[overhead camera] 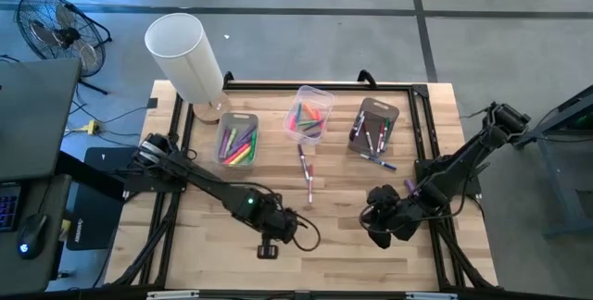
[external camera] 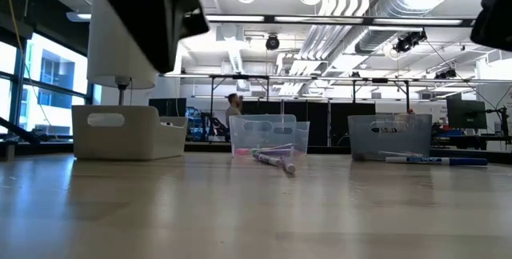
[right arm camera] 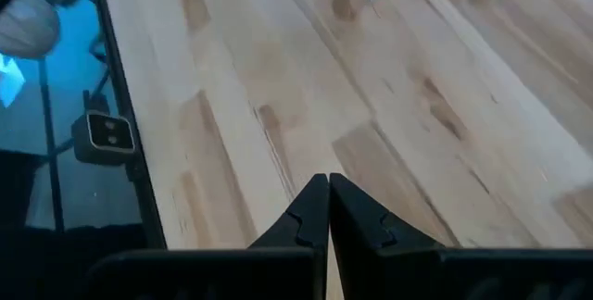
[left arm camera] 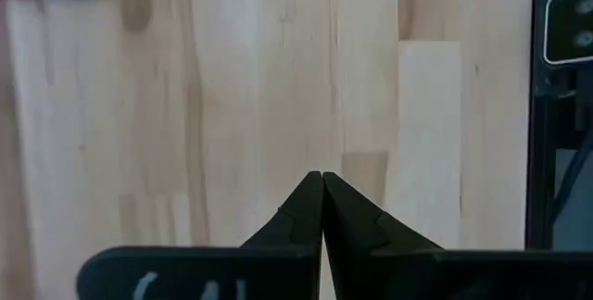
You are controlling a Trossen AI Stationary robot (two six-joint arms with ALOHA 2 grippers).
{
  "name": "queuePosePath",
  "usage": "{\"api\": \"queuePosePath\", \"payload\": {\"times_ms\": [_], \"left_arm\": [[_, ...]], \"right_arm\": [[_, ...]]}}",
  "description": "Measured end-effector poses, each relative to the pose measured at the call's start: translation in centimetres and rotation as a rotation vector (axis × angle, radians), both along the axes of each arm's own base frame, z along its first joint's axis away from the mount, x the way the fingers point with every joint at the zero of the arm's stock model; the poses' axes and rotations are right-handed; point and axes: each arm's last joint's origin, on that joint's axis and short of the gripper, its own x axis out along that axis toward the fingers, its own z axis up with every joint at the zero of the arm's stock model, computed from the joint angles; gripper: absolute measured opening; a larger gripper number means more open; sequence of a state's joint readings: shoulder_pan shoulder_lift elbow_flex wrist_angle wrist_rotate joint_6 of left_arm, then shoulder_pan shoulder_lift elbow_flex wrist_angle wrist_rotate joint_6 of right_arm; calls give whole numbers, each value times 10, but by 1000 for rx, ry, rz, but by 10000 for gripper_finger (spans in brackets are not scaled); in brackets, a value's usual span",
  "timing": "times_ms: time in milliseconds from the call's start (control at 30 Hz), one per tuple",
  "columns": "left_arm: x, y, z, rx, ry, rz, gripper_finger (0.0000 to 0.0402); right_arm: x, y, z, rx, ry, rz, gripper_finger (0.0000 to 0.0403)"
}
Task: Pick & Place Markers
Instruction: Put the purple highlighter into the gray bin
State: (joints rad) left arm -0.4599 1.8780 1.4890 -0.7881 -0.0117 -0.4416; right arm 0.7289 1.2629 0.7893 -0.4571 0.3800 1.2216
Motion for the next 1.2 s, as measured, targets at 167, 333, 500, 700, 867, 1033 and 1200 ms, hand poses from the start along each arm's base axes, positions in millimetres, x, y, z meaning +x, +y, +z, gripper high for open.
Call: {"api": "queuePosePath", "payload": {"times_ms": [167,333,500,700,867,1033,1200], "left_arm": [[-26,14,-23,1,24,10,0],[-66,36,-27,-19,-20,68,0],[-105,56,-21,-79,-117,164,0],[-125,66,0,-161,-235,210,0],[-129,69,10,-168,-289,206,0],[-129,68,10,-181,-280,203,0],[-129,68,10,-192,-275,207,0]], "right_arm": [[5,-7,18,-26,182,-24,0],[24,-18,28,-77,496,-33,0],[38,-35,20,-115,846,-29,0],[31,-59,-6,-160,1117,-9,0],[18,-82,-31,-110,1235,19,1],[4,-101,-53,-16,1315,89,1],[-8,-115,-66,27,1368,86,34]]}}
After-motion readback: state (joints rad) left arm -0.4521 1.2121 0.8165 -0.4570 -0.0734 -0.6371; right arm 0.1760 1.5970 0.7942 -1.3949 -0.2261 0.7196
